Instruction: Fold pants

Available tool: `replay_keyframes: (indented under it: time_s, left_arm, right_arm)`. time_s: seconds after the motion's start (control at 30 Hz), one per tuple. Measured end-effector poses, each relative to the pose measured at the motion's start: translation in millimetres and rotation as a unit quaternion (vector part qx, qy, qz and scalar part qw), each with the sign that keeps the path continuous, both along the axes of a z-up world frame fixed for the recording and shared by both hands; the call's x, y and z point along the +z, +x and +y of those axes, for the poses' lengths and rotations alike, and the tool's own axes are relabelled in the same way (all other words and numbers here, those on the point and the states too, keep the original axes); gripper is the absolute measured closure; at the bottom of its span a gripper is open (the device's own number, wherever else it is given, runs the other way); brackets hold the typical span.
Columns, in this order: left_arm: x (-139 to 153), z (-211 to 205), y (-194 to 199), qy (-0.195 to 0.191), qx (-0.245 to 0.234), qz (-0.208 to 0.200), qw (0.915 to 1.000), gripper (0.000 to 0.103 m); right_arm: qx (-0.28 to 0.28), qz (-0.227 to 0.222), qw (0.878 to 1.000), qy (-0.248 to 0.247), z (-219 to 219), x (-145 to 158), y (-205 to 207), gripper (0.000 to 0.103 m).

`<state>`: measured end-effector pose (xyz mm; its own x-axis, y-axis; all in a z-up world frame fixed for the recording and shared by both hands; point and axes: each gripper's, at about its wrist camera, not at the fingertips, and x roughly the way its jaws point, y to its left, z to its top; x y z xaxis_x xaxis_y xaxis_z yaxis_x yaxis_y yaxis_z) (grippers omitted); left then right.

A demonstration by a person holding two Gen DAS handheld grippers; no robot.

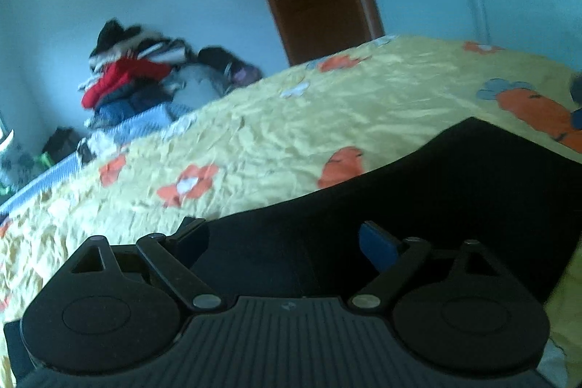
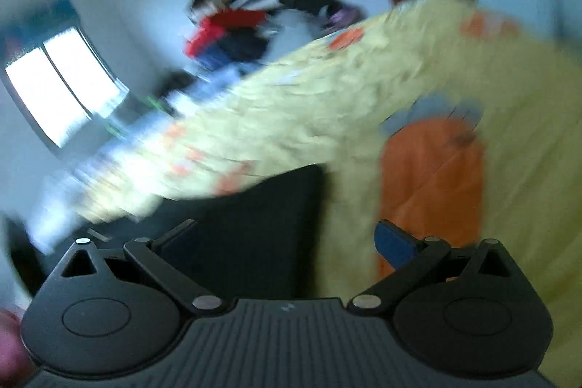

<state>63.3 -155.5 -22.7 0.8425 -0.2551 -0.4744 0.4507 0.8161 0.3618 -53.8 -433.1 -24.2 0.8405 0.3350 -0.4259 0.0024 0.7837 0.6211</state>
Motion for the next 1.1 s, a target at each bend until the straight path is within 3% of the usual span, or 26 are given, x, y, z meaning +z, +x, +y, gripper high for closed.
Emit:
replay_keyframes:
  time_s: [0.1,0.27,0.33,0.4,0.47,0.5,0.57,0.6,0.67,0.73,0.83,1.0,1.1]
  left_arm:
    - [0,-10,-10,0.003,-0.024,-0.003,0.9997,0.01]
    - [-14,-32,-12,0.025,-0.046,0.009,0.9986,0.009]
    - [-21,-35,-9,0.033,-0.042,0.013,0.9985,0.009]
    - [-22,-31,-7,0.022,-0.04,0.016,0.9988,0.007]
    - [-21,-28,-4,0.015,-0.032,0.022,0.9991,0.006]
    - [-20,-28,-3,0.013,-0.029,0.027,0.9991,0.006]
    - [-19,-28,-4,0.01,-0.027,0.031,0.9991,0.007]
    - [-19,-28,-5,0.011,-0.026,0.031,0.9991,0.008]
    - [-17,-28,-8,0.01,-0.025,0.029,0.9992,0.008]
    - [-15,-28,-12,0.011,-0.026,0.025,0.9993,0.008]
    - [-11,-22,-19,0.007,-0.021,0.015,0.9996,0.008]
    - [-4,7,-27,-0.014,0.002,0.02,0.9997,0.007]
    - [-4,37,-24,-0.031,0.036,0.037,0.9982,0.007]
  right_arm:
    - [0.042,0.007,0.994,0.101,-10,-17,1,0.0]
    - [0.119,0.043,0.985,0.119,3,-30,14,0.0]
    - [0.159,0.049,0.972,0.165,0,-27,12,0.0]
    - [0.18,0.025,0.962,0.204,-12,-18,5,0.0]
    - [0.158,-0.003,0.967,0.198,-29,-5,-6,0.0]
    - [0.133,-0.006,0.974,0.182,-34,2,-10,0.0]
    - [0.026,0.021,0.995,0.097,-45,14,-11,0.0]
    - [-0.023,0.046,0.998,0.032,-44,19,-6,0.0]
    - [-0.048,0.066,0.994,-0.072,-28,25,9,0.0]
    - [-0.023,0.064,0.988,-0.139,0,28,29,0.0]
    - [0.043,0.037,0.979,-0.196,43,30,57,0.0]
    - [0.126,0.06,0.966,-0.216,93,13,103,0.0]
    - [0.13,0.068,0.949,-0.277,105,4,115,0.0]
